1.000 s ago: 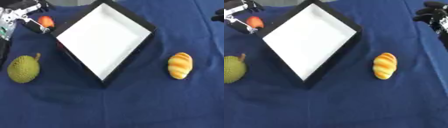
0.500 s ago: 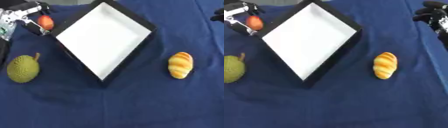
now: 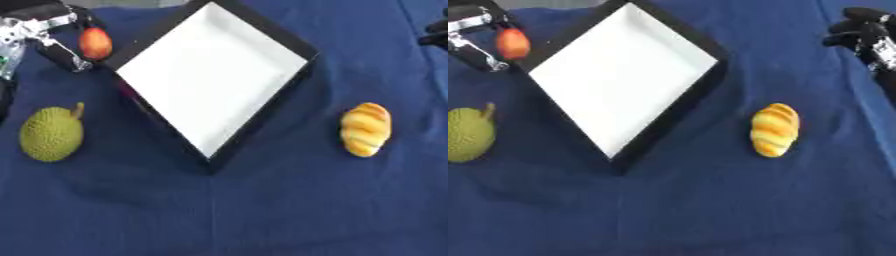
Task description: Pick up objects on the table and place them in the box.
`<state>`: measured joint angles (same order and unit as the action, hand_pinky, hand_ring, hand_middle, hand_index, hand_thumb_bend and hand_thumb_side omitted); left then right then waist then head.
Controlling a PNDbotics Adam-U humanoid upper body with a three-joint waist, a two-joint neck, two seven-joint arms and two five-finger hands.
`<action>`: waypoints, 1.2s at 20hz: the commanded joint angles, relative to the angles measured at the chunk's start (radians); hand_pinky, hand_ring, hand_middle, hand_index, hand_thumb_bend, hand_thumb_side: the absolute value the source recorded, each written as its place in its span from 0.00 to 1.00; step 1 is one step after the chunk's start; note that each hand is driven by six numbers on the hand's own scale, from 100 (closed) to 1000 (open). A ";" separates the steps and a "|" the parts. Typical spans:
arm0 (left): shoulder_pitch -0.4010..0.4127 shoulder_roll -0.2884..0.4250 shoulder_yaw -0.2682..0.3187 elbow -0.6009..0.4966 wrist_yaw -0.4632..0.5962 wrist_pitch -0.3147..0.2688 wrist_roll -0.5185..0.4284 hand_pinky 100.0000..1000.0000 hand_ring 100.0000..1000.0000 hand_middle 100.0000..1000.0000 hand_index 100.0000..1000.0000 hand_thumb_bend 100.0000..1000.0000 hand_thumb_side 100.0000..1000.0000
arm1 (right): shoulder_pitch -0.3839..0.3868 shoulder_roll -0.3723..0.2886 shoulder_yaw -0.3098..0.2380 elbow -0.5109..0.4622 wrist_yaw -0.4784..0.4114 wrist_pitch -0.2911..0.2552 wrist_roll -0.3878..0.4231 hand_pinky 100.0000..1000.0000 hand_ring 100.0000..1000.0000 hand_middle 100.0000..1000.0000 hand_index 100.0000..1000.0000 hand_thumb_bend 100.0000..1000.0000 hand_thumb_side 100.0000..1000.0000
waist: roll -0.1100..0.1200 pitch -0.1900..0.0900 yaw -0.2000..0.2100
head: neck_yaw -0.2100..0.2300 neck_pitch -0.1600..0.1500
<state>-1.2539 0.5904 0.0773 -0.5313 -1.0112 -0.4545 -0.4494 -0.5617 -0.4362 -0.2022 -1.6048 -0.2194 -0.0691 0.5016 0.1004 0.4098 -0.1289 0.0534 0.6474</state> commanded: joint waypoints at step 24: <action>-0.014 0.031 0.007 0.015 0.033 0.030 0.032 0.72 0.69 0.68 0.76 0.29 0.00 | -0.016 -0.027 -0.003 -0.009 0.004 -0.002 0.001 1.00 0.76 0.72 0.87 0.00 0.56 | 0.008 -0.018 -0.009 | -0.002 -0.016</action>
<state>-1.2536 0.5946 0.0835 -0.5051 -0.9771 -0.4281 -0.4249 -0.5631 -0.4363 -0.2021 -1.6046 -0.2187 -0.0696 0.5020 0.1025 0.4099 -0.1356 0.0506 0.6462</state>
